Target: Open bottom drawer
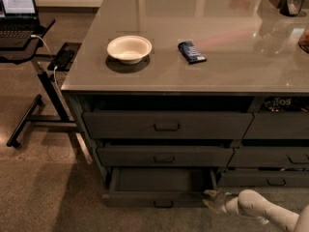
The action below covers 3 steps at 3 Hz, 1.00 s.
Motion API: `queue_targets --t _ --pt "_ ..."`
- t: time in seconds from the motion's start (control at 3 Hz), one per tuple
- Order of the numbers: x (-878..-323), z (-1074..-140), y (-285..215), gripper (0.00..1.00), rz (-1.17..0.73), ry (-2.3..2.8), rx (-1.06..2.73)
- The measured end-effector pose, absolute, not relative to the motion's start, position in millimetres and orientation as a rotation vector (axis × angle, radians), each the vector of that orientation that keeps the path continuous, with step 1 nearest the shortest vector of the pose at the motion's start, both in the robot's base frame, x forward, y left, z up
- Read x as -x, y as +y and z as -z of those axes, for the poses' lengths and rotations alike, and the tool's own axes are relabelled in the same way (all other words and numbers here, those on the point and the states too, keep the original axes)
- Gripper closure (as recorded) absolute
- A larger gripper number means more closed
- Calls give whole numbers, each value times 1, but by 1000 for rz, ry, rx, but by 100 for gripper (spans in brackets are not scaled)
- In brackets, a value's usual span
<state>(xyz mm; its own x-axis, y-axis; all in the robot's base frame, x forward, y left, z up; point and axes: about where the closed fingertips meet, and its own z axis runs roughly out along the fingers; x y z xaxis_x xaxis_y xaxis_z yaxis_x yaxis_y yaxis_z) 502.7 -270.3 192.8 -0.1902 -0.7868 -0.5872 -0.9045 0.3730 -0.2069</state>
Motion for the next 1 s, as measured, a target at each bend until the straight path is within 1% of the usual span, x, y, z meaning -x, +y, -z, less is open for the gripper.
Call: queue_targets --t 0.33,0.67,1.0 --pt "-492 -194 -273 100 -265 2014 1471" --pt "-492 -194 -273 82 -265 2014 1471" --pt "-492 -194 -273 60 -265 2014 1471"
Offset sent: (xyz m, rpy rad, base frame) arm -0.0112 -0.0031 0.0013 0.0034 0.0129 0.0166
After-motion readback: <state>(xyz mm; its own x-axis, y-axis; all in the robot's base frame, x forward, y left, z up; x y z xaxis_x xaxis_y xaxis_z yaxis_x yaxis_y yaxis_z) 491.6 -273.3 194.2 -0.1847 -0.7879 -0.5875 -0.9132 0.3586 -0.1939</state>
